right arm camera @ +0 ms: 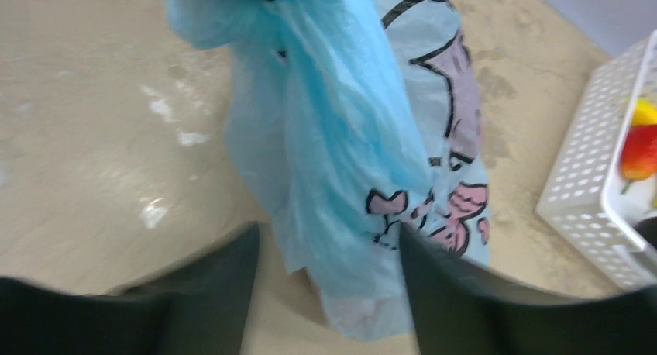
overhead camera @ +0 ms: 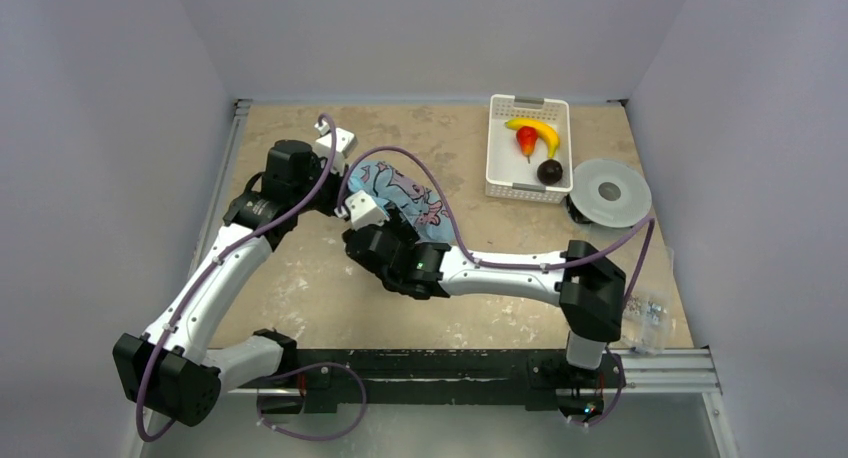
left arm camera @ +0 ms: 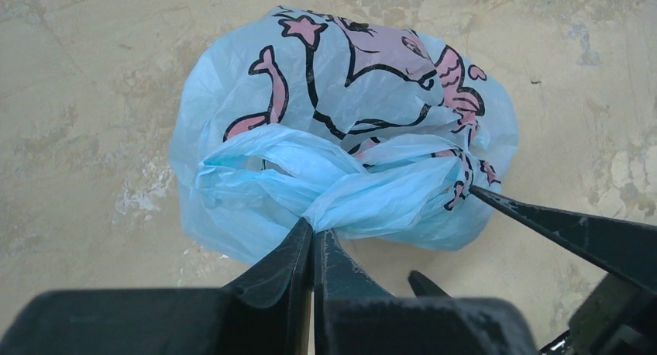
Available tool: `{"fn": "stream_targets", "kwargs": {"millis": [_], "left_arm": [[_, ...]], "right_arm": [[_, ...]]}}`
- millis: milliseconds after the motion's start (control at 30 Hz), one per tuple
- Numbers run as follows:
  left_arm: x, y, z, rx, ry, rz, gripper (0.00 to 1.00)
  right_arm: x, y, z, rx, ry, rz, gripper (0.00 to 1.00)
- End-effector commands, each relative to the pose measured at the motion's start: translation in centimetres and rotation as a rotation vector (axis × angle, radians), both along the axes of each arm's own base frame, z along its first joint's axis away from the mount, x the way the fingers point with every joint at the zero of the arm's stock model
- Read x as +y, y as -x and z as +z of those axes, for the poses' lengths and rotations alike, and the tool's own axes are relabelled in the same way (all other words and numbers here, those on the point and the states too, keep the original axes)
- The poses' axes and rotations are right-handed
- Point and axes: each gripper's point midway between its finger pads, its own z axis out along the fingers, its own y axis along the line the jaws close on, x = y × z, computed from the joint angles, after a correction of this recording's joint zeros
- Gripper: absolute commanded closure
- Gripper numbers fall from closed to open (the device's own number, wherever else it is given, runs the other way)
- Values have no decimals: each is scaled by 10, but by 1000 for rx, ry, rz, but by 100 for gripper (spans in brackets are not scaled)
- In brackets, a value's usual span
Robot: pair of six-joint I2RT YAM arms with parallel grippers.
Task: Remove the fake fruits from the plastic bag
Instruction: Untie the plastic bag at the center of the board.
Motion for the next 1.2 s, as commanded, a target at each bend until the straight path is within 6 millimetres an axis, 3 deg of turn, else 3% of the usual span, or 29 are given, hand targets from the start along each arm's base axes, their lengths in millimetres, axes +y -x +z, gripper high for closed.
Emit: {"fn": "stream_targets", "kwargs": {"millis": [0,33,233,367,433,533,600,700,767,833,1000,1033,1067,1167], "left_arm": [[-9,-3,19,-51,54,-32,100],[-10,-3,19,-50,56,-35,97],[-11,-5,8,-5,42,-38,61],[-12,-8,-6,63,18,-37,56],[-9,-9,-9,80,-4,-23,60],[10,-15,-8,61,-65,70,74],[32,-19,-1,18,-112,186,87],[53,-21,15,-81,-80,296,96],[57,-19,21,-109,-60,313,100],[60,-19,23,-116,-57,320,100],[46,-19,21,-96,-22,256,100],[44,-18,22,-99,-14,243,100],[37,-16,23,-102,9,207,100],[21,-12,24,-99,54,119,100]], "right_arm": [[-22,-30,30,-157,-76,-205,53],[-23,-30,32,-160,-97,-199,67],[-19,-25,34,-106,-204,-88,97],[-27,-29,39,-38,-330,-41,100],[-30,-29,41,-9,-385,-12,100],[-44,-31,39,31,-462,-23,100],[-62,-33,32,71,-543,-56,100],[-100,-32,25,150,-800,-88,100],[-119,-20,28,174,-962,-55,100],[-129,-13,30,176,-1012,-56,100],[-124,-11,26,200,-902,-20,100],[-121,-14,29,194,-860,-6,97],[-120,-19,31,167,-792,7,88],[-107,-19,35,165,-609,119,50]]}}
